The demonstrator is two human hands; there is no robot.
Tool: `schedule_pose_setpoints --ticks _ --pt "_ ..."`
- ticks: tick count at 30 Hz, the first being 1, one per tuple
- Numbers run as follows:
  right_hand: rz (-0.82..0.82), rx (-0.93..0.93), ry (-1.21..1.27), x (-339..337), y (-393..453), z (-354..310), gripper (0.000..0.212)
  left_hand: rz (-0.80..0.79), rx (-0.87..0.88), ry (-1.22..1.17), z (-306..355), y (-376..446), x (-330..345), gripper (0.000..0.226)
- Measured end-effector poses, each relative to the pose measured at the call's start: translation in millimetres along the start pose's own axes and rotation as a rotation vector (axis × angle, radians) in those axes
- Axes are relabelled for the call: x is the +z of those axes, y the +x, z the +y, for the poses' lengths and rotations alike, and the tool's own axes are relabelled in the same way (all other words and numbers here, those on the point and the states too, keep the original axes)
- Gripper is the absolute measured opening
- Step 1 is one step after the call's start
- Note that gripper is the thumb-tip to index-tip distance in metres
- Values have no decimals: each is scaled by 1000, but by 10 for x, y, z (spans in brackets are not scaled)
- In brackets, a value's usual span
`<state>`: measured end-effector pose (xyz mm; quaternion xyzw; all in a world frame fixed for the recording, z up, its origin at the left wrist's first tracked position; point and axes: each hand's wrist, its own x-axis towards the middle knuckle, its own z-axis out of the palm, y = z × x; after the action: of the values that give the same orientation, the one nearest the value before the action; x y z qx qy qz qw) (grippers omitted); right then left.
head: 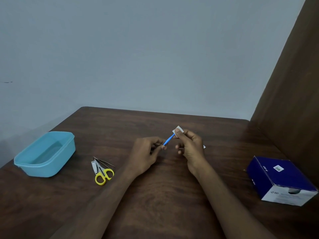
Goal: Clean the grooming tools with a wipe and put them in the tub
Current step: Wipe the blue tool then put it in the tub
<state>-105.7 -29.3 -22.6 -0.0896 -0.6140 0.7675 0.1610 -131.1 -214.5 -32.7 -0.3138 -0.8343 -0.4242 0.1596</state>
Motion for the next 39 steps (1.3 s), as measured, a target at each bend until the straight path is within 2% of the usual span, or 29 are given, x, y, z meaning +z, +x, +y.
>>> schedule_pose_setpoints --ticks 4,9,14,16,28,31,34,39 --pt "92 -62 10 20 -19 5 9 3 -16 10 29 -2 -2 20" --pt "236 -172 156 -18 4 -40 13 14 -76 25 14 4 12 17" --pt "48 -114 -88 9 -46 8 18 38 -89 18 -1 14 7 15" --pt "25 -108 -128 10 -50 7 20 40 -66 20 12 5 -1 15" --pt "57 -89 -125 -16 30 65 29 -48 -13 39 49 -12 -18 19" --pt "157 -114 -60 -3 30 27 26 -63 -32 36 51 -12 -26 17" --pt "237 -168 54 -40 54 -39 14 -61 -70 16 50 0 -24 17" --pt "119 -162 -39 -24 -13 -5 9 -4 -98 -13 34 13 -21 16"
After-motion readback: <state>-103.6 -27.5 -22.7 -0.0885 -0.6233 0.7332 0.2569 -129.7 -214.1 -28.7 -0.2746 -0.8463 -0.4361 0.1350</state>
